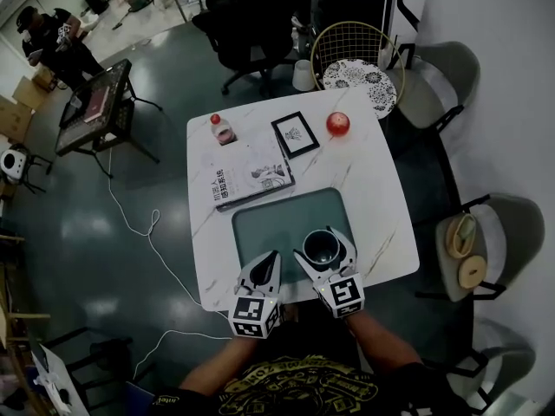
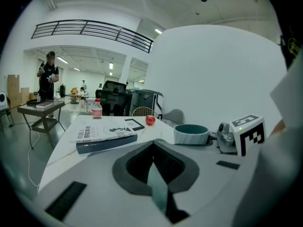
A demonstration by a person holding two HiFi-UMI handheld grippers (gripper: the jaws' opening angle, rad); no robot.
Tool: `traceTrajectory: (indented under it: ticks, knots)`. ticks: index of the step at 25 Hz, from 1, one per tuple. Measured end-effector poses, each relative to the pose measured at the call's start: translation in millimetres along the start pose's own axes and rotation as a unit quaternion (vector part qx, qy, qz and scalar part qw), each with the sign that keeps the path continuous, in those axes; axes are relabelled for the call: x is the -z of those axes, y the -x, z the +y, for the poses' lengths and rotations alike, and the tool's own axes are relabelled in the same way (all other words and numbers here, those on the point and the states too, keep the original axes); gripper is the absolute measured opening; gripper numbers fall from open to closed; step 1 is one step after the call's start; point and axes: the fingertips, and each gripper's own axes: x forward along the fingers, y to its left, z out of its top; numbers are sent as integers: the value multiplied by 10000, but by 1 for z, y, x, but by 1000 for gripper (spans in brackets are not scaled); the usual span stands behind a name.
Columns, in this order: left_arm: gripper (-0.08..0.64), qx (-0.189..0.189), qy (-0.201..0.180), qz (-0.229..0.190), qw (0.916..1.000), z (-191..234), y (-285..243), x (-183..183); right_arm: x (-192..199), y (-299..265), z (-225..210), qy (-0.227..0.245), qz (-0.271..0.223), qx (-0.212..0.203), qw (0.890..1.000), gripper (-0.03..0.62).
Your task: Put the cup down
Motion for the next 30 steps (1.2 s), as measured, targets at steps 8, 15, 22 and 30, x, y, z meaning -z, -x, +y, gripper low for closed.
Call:
traceTrajectory:
  ticks: [8,15,22,30]
  knots:
    - [11,7,23,79,10000,6,-15,6,22,-21,-4,-10,220,-59,9997,382]
    - [9,-3,92,124,9999,11,-21,11,43,-33,-4,-89,516,-65,9986,383]
    - [11,-61,165,113,9998,17,-20,12,51,-33,-3,-49,621,-68,9980,387]
    - [11,-7,180,93,9998,11,-23,13,58,-27,0,139,805,-133,9966,411]
